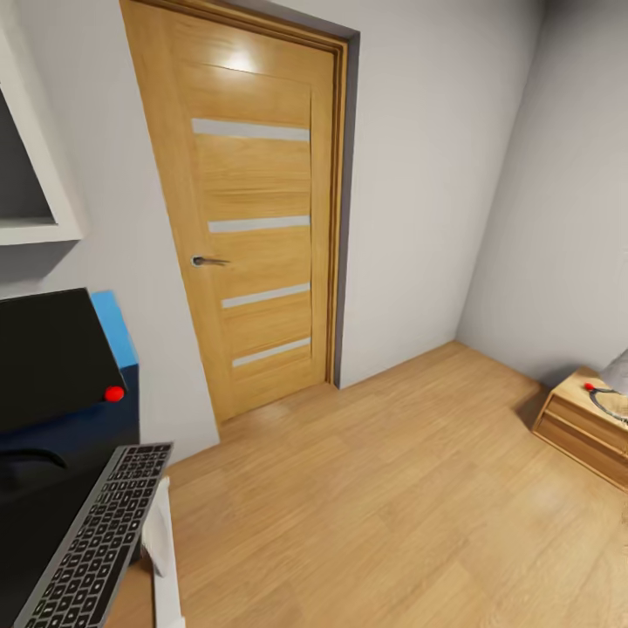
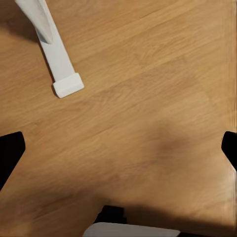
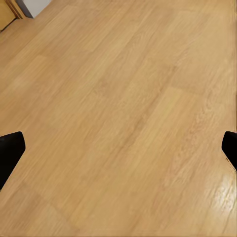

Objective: In the bedroom, organize the workspace by keeping the computer under the desk, ensuring the monitor is on the desk, placing the keyboard on the desk next to the monitor, placing the mouse on the desk next to the keyboard, moving the folder from the swivel chair onto the desk next to the mouse, stacking the notebook on top of the folder with the pen on top of the notebook, and positioning the swivel chair next to the desk.

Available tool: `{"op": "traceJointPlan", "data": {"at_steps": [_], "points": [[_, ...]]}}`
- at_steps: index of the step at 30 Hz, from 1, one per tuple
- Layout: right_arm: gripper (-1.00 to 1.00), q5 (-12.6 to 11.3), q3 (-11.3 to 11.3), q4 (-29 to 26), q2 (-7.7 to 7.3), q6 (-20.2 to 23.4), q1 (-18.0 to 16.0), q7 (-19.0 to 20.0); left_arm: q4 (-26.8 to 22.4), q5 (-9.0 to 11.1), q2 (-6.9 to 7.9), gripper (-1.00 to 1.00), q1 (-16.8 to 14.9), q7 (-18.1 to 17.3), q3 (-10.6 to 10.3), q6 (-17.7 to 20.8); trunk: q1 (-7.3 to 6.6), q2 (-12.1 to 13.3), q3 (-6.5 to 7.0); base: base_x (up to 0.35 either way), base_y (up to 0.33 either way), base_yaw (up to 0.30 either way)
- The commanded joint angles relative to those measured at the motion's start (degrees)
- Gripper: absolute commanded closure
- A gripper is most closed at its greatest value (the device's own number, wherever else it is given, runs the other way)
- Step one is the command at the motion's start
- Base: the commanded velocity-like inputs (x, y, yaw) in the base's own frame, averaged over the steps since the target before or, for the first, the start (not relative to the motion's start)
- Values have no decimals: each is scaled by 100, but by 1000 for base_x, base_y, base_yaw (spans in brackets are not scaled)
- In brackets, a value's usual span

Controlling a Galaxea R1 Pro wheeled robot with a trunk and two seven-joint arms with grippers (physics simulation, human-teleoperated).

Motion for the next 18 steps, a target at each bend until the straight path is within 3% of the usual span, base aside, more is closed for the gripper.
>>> {"op": "traceJointPlan", "data": {"at_steps": [1, 18], "points": [[-100, -62, 31, 8, -4, -22, -7, 35, 0, 57, 5, -100, -6, 39, -48, -32, 3, -3, -6, 318, -87, -229], [-100, -62, 29, 9, 5, -22, -8, 34, 0, 57, 12, -100, -6, 39, -48, -31, 3, -3, -6, 318, -91, -26]]}}
